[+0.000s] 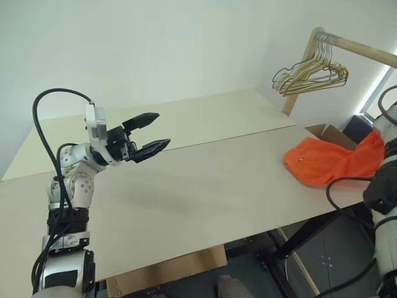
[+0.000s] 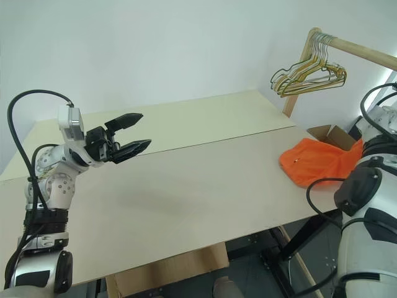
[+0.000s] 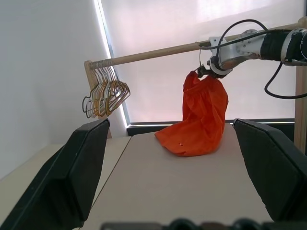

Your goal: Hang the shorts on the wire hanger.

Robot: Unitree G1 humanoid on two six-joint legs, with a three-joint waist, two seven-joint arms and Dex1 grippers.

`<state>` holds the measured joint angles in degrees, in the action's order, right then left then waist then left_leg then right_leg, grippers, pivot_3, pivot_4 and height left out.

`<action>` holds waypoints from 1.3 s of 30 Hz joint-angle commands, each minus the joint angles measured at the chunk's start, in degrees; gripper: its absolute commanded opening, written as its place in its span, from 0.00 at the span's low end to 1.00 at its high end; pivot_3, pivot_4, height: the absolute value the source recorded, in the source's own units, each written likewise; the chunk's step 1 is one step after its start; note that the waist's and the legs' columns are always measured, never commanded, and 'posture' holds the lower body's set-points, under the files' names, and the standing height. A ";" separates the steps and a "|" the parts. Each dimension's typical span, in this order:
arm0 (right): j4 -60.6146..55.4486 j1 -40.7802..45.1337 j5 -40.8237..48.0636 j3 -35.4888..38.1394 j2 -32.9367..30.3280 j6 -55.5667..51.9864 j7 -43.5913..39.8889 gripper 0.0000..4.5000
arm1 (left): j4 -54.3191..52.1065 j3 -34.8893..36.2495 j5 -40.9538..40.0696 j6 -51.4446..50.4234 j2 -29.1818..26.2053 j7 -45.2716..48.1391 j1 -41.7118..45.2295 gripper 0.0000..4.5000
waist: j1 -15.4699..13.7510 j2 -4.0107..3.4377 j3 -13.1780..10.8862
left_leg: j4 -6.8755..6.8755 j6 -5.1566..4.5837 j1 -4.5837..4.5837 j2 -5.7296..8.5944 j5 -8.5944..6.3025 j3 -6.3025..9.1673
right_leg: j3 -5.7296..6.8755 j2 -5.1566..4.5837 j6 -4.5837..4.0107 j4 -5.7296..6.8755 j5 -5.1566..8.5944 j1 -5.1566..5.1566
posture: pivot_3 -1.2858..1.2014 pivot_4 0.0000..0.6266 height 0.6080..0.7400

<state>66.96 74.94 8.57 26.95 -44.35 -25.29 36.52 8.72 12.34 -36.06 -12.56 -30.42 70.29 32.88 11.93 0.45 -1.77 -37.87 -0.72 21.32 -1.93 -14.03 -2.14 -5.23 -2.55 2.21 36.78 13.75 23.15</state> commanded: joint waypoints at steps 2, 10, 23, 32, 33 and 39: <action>-6.15 -0.89 -2.94 -2.72 0.29 3.77 3.44 0.98 | -1.67 0.70 -0.53 1.15 -0.22 -0.33 0.28 1.00 | -0.13 0.00 0.00 | 0.00 0.00 0.00 0.00 0.00 0.01 | 0.00 0.00 0.00 0.00 0.00 0.00 | 0.48 0.00 1.00; -17.72 -6.22 -12.24 -15.01 3.20 12.07 -5.74 0.98 | -1.87 2.15 -2.06 -0.56 -0.69 -1.29 0.21 1.00 | 0.27 -0.02 0.00 | 0.04 -0.04 -0.09 -0.01 -0.02 0.06 | -0.26 0.04 0.06 0.01 -0.04 0.00 | 0.49 0.00 1.00; -39.60 -19.39 -10.24 -29.14 6.66 16.25 -49.87 0.98 | -10.48 4.13 -1.44 -2.29 -4.96 -7.49 -8.36 1.00 | -2.71 0.03 -0.03 | 0.04 -0.08 -0.15 -0.01 -0.05 0.19 | -0.23 0.04 0.06 -0.01 -0.10 0.00 | 0.53 0.00 1.00; -49.66 -31.44 -8.83 -36.86 4.20 16.20 -76.63 0.98 | -12.08 2.81 3.05 -1.42 -10.71 -7.44 -16.25 1.00 | -7.94 0.19 -0.08 | 0.04 -0.15 -0.08 -0.01 -0.10 0.01 | -0.03 0.00 -0.01 -0.16 -0.12 0.02 | 0.55 0.00 1.00; -50.47 -32.48 -8.33 -36.96 4.14 15.70 -78.41 0.98 | -11.82 2.49 4.03 -0.95 -11.22 -7.40 -16.95 1.00 | -8.48 0.21 -0.09 | 0.03 -0.15 -0.07 -0.02 -0.10 -0.11 | -0.02 0.00 -0.02 -0.15 -0.12 0.05 | 0.55 0.00 1.00; -55.28 -38.40 -7.91 -37.89 3.47 14.57 -86.65 0.98 | -12.15 1.83 6.79 -0.67 -12.96 -6.83 -20.37 1.00 | -10.45 0.25 -0.12 | 0.03 -0.14 -0.02 -0.06 -0.10 -0.26 | 0.03 0.01 -0.06 -0.10 -0.10 0.14 | 0.55 0.00 1.00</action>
<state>14.27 36.76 0.27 -11.24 -39.96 -10.48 -48.66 -2.05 13.74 -29.39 -13.91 -42.37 63.44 12.44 1.48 0.70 -1.90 -37.83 -0.86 21.30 -1.99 -14.13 -2.41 -5.19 -2.54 2.16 36.68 13.65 23.28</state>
